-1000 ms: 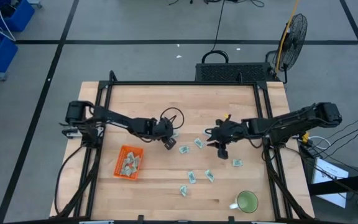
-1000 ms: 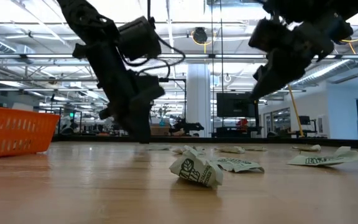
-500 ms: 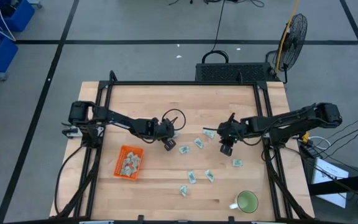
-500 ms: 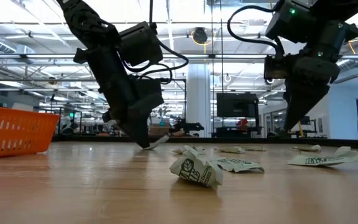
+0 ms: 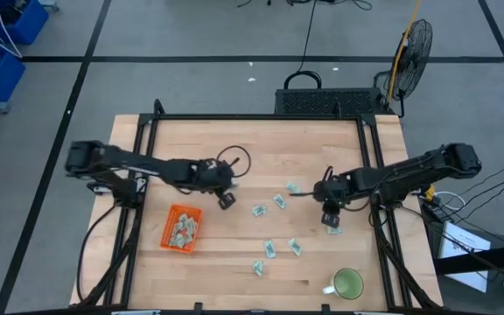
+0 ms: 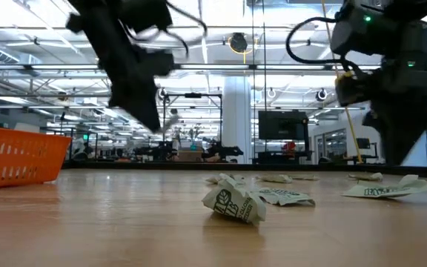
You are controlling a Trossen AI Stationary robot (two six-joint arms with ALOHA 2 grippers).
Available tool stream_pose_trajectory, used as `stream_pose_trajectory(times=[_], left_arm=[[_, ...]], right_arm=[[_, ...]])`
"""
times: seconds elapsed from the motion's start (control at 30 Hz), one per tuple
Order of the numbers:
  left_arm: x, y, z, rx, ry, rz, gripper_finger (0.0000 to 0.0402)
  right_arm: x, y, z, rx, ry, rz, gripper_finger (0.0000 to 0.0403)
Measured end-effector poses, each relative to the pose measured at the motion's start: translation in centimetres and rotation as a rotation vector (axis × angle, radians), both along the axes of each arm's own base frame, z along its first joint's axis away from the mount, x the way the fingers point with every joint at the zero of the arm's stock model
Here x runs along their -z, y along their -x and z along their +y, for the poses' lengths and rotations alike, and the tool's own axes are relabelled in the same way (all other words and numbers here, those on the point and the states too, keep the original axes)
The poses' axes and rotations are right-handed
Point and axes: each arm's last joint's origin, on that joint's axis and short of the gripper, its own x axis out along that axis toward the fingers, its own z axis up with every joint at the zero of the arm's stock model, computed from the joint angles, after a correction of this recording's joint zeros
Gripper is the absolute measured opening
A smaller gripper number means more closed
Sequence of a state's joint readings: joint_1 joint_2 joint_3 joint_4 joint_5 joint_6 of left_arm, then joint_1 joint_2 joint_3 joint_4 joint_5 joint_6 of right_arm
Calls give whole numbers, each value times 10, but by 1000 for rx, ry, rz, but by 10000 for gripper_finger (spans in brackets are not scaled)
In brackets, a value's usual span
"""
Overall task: Pick and place Stevia / Truvia into bins
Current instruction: Put the white stevia packet into the orange bin
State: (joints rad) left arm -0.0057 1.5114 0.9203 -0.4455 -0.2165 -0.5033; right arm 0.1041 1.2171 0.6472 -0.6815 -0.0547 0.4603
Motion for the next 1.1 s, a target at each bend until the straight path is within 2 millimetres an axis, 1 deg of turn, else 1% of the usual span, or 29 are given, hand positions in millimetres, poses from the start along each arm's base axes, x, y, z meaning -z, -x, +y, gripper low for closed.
stream_pose_trajectory(times=[0.1,0.27,0.33,0.43,0.5,0.57,0.7,0.8,0.9,1.1], left_arm=[[-25,24,-12,-13,43,-5,2],[-53,67,-42,-14,184,24,1],[-61,85,-56,13,253,49,1],[-65,106,-76,23,311,109,1],[-62,118,-87,-23,328,182,1],[-55,125,-97,-54,328,250,1],[-33,134,-110,-100,327,402,1],[-16,134,-114,-123,305,480,1],[-5,131,-116,-116,258,525,4],[7,122,-115,-113,181,561,8]], right_arm=[[1,7,6,8,-5,71,89],[2,16,14,22,-24,154,89],[2,16,16,38,-25,149,89],[2,14,16,54,-10,124,89],[2,12,16,53,-8,110,89],[2,11,17,53,-11,98,89],[1,10,17,52,-15,89,89],[2,10,17,50,-17,90,89],[2,10,17,41,-16,90,89],[2,10,17,42,-15,89,89]])
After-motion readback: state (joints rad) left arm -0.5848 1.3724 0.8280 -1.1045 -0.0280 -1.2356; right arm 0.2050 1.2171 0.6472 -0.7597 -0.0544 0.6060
